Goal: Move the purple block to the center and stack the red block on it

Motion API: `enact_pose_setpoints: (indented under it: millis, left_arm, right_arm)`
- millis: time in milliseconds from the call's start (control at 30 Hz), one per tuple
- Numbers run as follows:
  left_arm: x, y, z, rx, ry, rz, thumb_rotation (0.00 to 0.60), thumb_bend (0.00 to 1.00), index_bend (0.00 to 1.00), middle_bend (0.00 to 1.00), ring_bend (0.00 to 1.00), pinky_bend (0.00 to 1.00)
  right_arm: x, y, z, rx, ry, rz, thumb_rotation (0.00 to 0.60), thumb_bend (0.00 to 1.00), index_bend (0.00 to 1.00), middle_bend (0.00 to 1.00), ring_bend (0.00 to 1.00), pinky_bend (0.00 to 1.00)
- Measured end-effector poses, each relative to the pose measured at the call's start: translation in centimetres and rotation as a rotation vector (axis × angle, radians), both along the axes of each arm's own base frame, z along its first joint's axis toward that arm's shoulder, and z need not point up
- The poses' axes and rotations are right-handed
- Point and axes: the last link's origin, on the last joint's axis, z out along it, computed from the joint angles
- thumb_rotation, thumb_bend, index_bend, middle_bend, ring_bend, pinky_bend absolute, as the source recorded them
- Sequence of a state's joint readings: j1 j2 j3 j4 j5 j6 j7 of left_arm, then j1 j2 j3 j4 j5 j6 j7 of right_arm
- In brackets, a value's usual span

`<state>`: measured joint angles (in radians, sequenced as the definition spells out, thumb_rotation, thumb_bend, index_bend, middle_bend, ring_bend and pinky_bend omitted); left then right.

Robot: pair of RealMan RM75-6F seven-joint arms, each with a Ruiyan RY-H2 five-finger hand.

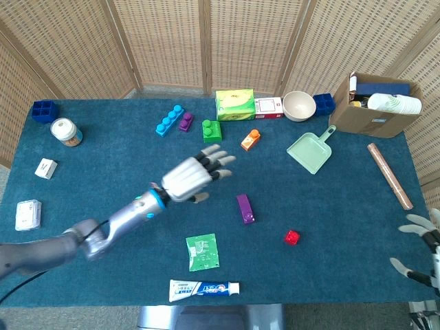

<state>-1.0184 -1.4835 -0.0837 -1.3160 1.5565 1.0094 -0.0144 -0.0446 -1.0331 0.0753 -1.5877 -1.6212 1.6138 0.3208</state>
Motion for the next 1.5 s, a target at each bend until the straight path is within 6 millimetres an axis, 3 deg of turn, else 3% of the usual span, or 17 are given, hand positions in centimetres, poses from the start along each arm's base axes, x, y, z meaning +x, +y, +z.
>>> enact_pose_setpoints:
  millis: [167, 400, 600, 833, 1000, 1133, 1300, 1500]
  left_arm:
    - [-5.0, -1.9, 4.6, 0.05, 0.019, 0.074, 0.6, 0.33, 0.25, 0.04, 0.0, 0.0]
    - [-12.4, -7.3, 10.5, 0.098, 0.075, 0.212, 0.6, 0.33, 0.29, 0.05, 0.0, 0.0]
    - [-16.1, -11.7, 14.1, 0.14, 0.095, 0.311, 0.6, 0.33, 0.3, 0.05, 0.0, 0.0]
    - [-18.1, -15.3, 16.4, 0.188, 0.063, 0.382, 0.6, 0.33, 0.3, 0.05, 0.0, 0.0]
    - [-18.6, -17.1, 17.3, 0.203, 0.04, 0.398, 0.6, 0.33, 0.3, 0.05, 0.0, 0.0]
    - [-18.6, -17.2, 17.4, 0.198, 0.031, 0.391, 0.6, 0.33, 0.31, 0.05, 0.0, 0.0]
    - [-18.4, -17.0, 16.9, 0.181, 0.022, 0.375, 0.6, 0.33, 0.31, 0.05, 0.0, 0.0]
    - [-18.5, -16.8, 16.4, 0.168, 0.013, 0.372, 0.6, 0.33, 0.31, 0.05, 0.0, 0.0]
  right_arm:
    - [1.9, -2.4, -1.0, 0.09, 0.011, 0.066, 0.6, 0.1, 0.37, 0.26, 0.02, 0.09]
    - [4.3, -4.8, -3.2, 0.223, 0.04, 0.139, 0.6, 0.1, 0.37, 0.27, 0.02, 0.09]
    - [6.2, -6.1, -5.1, 0.328, 0.064, 0.192, 0.6, 0.1, 0.37, 0.26, 0.02, 0.09]
    - [7.9, -7.3, -6.9, 0.408, 0.118, 0.233, 0.599, 0.1, 0.37, 0.24, 0.0, 0.07]
    - [8.7, -7.9, -8.4, 0.441, 0.168, 0.214, 0.524, 0.1, 0.38, 0.16, 0.0, 0.04]
    - [9.2, -8.5, -9.8, 0.477, 0.193, 0.182, 0.458, 0.1, 0.38, 0.13, 0.0, 0.03]
    - [10.2, -9.2, -11.5, 0.512, 0.226, 0.172, 0.434, 0.11, 0.37, 0.12, 0.0, 0.03]
    - [10.9, -9.9, -13.1, 0.524, 0.261, 0.165, 0.311, 0.13, 0.28, 0.1, 0.0, 0.02]
